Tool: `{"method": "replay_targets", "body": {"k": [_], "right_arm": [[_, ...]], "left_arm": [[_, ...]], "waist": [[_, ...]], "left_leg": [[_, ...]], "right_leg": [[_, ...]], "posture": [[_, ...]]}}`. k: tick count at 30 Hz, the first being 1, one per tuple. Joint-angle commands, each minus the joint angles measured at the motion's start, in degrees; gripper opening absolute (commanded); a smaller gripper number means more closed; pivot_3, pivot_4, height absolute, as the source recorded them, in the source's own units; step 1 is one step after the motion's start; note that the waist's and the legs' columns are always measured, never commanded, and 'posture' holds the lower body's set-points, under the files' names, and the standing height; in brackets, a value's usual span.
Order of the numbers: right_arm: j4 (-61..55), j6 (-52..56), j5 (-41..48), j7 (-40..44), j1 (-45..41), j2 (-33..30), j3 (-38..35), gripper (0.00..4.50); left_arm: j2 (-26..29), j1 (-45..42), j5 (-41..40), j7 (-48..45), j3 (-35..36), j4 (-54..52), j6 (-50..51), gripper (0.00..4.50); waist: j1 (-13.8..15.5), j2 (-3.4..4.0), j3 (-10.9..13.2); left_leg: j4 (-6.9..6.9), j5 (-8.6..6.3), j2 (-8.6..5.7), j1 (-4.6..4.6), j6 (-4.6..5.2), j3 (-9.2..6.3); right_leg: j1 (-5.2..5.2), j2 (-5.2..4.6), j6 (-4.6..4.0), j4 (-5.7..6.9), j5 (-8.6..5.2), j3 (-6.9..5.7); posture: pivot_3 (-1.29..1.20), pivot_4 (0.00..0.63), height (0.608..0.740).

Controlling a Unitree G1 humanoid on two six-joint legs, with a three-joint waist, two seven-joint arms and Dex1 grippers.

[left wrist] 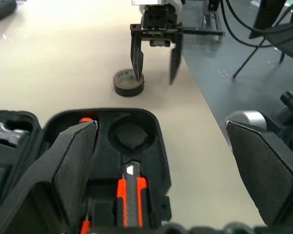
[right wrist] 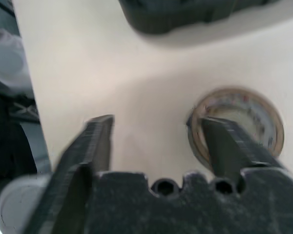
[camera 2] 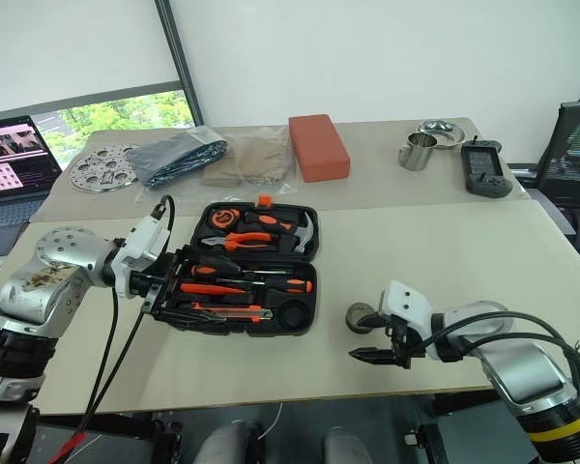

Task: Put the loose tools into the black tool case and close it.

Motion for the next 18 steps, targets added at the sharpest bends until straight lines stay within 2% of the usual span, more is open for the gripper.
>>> {"method": "replay_targets", "body": {"k": [1, 5, 13, 18], "right_arm": [[-0.1, -0.6, -1.5, -0.9, -2.4, 0.5, 0.3, 1.30], [0.9, -0.4, -3.1, -1.2, -3.8, 0.9, 1.4, 0.03], [3.3, -3.0, -5.7, 0.1, -7.0, 1.2, 3.3, 0.03], [-0.1, -1.8, -4.1, 2.0, -14.8, 2.7, 3.8, 0.03]], "left_arm": [[1.6, 1.0, 1.0, -0.7, 0.6, -2.2, -1.5, 4.50], [1.9, 2.3, 1.3, -0.5, 0.9, -3.3, -1.7, 4.50], [2.6, 5.6, 0.6, 1.4, 2.6, -6.5, -0.3, 4.50], [4.5, 9.9, -0.8, 3.8, 6.4, -8.9, 1.2, 4.50]], "waist": [[0.0, 0.00, 0.0], [0.0, -0.01, 0.0], [-0.1, -0.02, 0.0], [-0.4, -0.01, 0.1]], "left_leg": [[0.00, 0.00, 0.00, 0.01, 0.00, 0.00], [-0.02, 0.00, 0.01, 0.00, 0.00, 0.00], [-0.01, 0.00, 0.01, 0.03, 0.00, 0.01], [-0.02, 0.00, 0.04, 0.04, 0.00, 0.03]], "right_leg": [[0.00, 0.00, 0.00, 0.00, 0.00, 0.01], [-0.02, 0.01, 0.00, 0.00, 0.00, 0.01], [0.00, 0.00, -0.01, 0.02, 0.00, 0.02], [-0.06, 0.01, -0.01, 0.06, 0.01, 0.08]], "posture": [[0.00, 0.150, 0.740], [0.00, 0.150, 0.740], [0.00, 0.150, 0.740], [0.00, 0.150, 0.740]]}}
